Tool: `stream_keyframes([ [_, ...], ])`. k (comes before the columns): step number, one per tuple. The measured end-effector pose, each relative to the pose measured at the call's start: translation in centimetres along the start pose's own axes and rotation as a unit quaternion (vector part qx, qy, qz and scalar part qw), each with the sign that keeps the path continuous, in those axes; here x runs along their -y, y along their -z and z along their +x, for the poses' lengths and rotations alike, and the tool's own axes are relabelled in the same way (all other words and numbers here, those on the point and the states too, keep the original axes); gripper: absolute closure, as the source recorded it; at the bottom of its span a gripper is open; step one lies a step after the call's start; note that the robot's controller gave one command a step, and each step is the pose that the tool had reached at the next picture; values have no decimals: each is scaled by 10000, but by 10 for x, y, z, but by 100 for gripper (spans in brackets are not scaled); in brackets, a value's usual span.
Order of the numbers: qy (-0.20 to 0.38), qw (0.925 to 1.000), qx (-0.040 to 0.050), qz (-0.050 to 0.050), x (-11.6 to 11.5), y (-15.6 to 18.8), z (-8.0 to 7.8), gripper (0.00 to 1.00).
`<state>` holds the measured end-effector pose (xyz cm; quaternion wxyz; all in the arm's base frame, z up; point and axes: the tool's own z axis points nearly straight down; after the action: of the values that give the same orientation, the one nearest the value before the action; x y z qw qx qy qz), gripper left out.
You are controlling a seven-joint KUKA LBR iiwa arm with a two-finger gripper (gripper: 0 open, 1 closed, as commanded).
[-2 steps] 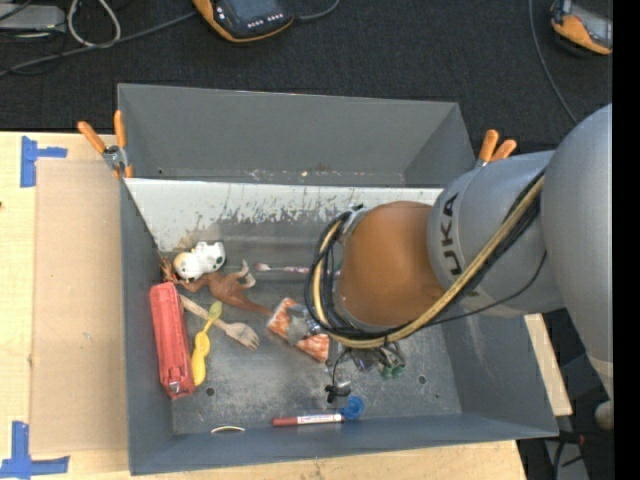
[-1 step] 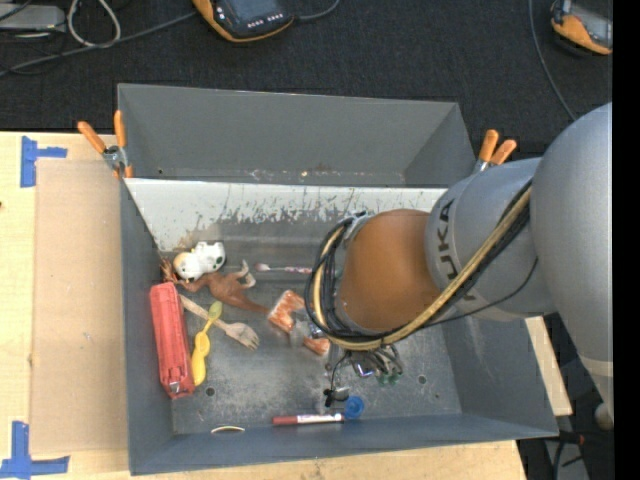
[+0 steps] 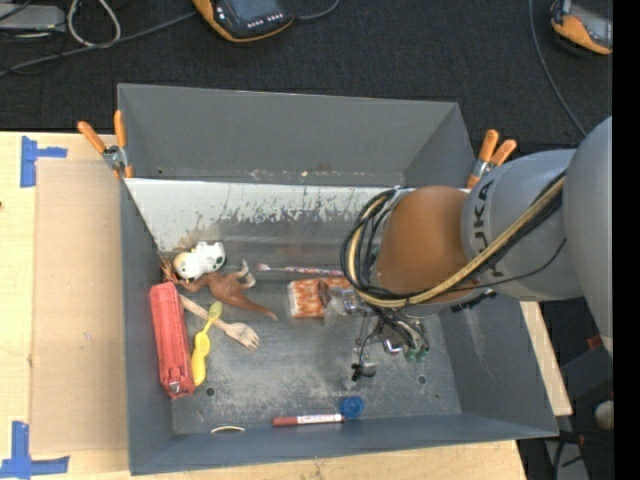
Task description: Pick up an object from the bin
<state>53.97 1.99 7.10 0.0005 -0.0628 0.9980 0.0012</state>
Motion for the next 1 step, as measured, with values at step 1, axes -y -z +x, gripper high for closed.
stream_keyframes([
  [1, 224, 9997, -9, -4, 6, 56, -5, 0],
])
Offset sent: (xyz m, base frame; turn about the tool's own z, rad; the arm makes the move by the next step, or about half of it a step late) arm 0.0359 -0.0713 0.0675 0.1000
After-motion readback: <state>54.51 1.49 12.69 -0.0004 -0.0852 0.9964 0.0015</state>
